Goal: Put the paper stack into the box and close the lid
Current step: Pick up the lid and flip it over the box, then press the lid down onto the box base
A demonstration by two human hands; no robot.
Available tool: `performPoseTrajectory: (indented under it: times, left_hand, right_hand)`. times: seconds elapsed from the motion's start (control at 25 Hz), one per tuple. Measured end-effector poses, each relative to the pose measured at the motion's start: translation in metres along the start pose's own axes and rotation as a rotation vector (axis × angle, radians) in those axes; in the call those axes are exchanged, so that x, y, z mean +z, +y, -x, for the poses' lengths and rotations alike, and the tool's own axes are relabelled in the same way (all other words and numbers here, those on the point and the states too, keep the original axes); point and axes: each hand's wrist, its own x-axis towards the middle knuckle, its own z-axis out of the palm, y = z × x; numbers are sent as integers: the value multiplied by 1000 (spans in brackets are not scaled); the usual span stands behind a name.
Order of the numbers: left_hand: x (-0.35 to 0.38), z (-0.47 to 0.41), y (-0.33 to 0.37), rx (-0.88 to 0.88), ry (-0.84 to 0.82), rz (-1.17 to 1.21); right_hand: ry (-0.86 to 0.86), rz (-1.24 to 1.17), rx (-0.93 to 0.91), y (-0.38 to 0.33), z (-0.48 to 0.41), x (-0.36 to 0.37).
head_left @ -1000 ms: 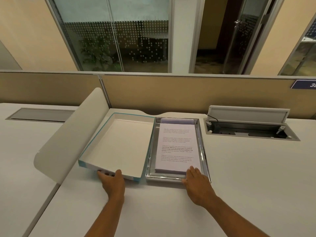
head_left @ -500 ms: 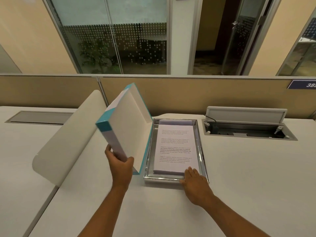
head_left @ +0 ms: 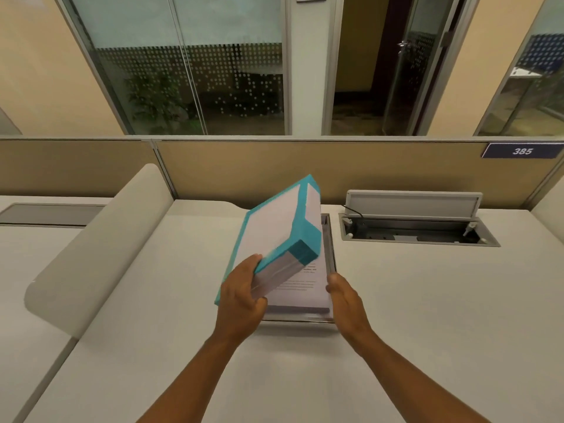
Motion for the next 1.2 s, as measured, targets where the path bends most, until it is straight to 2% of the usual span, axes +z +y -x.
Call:
performPoseTrajectory:
  times: [0.12,0.32,0.48,0.64,0.88,1.0,1.08,1.16,1.2]
  left_hand:
    - [13,7,4,126,-16,-176]
    - [32,17,1,162,-151,-351]
    - [40,21,-7,182,-200,-425]
    - [44,22,-9,205,-252,-486]
    - [36,22,-18,210,-414,-524]
    - [26,30,-21,218,-410,-422]
    - [20,25,-22,63,-231,-242]
    - [13,10,-27,-346,4,-29]
    - [9,2,-29,-572,61,67]
  right_hand:
    - [35,-133,8,-17,-2,-16]
    - [0,-132,20,-19,-5,-31]
    - [-67,-39,126,-4,-11,-36]
    - [-49,58,181,10,-18,-35]
    - [-55,317,185,39,-29,-37]
    - [-78,448,150,51,-28,-38]
    - [-96,530,106,55,-27,-38]
    - [-112,595,90,58,-27,-39]
    - [-117,602,92,59,-28,-40]
